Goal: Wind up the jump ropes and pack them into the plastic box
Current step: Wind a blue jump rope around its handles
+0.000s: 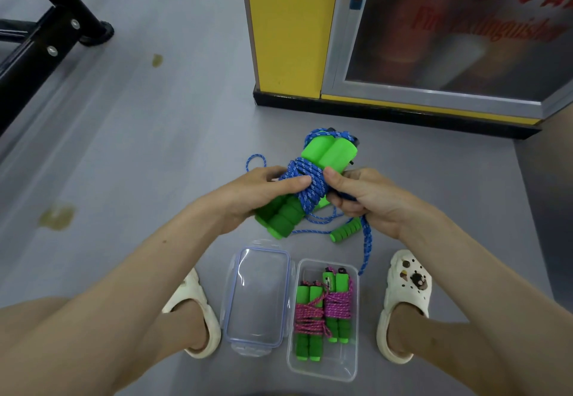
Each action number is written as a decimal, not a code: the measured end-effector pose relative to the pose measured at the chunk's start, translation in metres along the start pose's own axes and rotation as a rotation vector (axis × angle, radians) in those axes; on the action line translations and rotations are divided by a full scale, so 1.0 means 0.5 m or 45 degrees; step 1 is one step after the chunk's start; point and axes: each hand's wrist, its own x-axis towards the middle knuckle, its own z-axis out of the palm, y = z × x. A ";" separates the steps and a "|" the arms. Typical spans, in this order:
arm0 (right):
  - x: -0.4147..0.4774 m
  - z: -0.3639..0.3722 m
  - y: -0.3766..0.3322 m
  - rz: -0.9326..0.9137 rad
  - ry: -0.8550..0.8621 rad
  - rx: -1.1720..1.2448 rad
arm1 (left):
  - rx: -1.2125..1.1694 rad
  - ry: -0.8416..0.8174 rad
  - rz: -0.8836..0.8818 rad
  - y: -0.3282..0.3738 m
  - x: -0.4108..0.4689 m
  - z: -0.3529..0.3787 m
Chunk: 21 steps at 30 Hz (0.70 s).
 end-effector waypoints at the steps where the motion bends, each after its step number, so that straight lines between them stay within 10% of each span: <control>1: 0.000 0.001 -0.001 -0.013 -0.022 0.023 | -0.067 -0.084 0.002 -0.002 -0.004 -0.001; 6: 0.000 0.008 -0.003 0.020 0.056 0.066 | -0.150 0.002 0.075 -0.008 0.002 -0.006; 21: 0.014 0.026 0.006 0.277 0.194 -0.112 | 1.210 0.710 0.400 -0.012 0.002 0.024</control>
